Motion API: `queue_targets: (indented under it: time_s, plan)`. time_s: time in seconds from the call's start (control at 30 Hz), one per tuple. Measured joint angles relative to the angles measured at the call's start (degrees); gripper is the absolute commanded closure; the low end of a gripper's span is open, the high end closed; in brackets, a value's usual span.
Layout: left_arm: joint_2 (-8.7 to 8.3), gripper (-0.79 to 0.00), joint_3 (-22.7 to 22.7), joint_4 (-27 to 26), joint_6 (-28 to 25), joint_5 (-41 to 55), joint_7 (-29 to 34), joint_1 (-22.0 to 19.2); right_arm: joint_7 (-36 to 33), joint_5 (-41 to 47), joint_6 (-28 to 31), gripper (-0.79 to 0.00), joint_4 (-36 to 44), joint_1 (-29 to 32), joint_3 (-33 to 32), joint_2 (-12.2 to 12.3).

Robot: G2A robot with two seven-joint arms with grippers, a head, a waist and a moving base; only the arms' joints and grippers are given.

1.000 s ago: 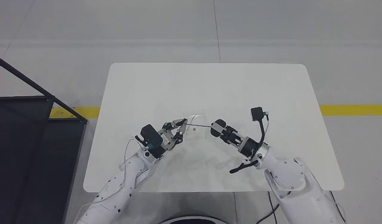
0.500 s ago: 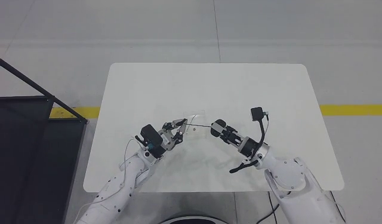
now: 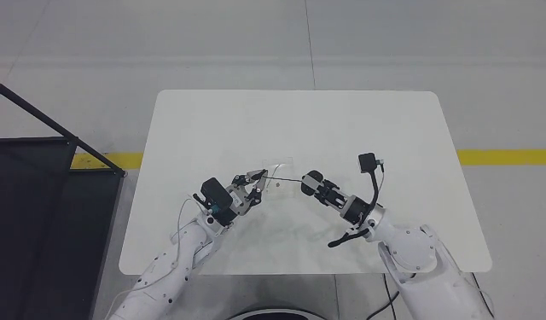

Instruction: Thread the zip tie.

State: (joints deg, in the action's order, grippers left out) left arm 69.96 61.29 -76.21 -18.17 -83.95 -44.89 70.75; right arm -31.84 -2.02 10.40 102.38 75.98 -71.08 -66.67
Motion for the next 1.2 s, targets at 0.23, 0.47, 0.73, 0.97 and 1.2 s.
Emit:
queue_targets:
  time_s: [0.23, 0.47, 0.73, 0.97, 1.2]
  plan:
    - [0.0, 0.0, 0.0, 0.0, 0.0, 0.0, 0.0, 0.0, 2.75, -0.95, -2.17, 0.0, 0.35, -0.39, 0.63, -0.25]
    - [0.04, 0.0, 0.51, -1.94, 0.9, 0.45, 1.65, 1.01, 4.01, -2.42, -4.46, 0.0, -0.13, -1.24, 1.8, -0.51]
    - [0.13, 0.0, 0.88, -2.44, 1.34, 0.54, 1.81, 1.32, 4.83, -2.03, -4.14, 0.0, -0.04, -1.16, 2.09, -0.7]
    - [0.13, 0.0, 0.88, -2.44, 1.34, 0.53, 1.81, 1.32, 4.47, -1.51, -3.38, 0.0, 0.26, -0.45, 1.36, -0.63]
    - [0.13, 0.0, 0.88, -2.44, 1.34, 0.53, 1.8, 1.32, 3.76, -1.44, -3.12, 0.0, 0.37, -0.1, 0.88, -0.55]
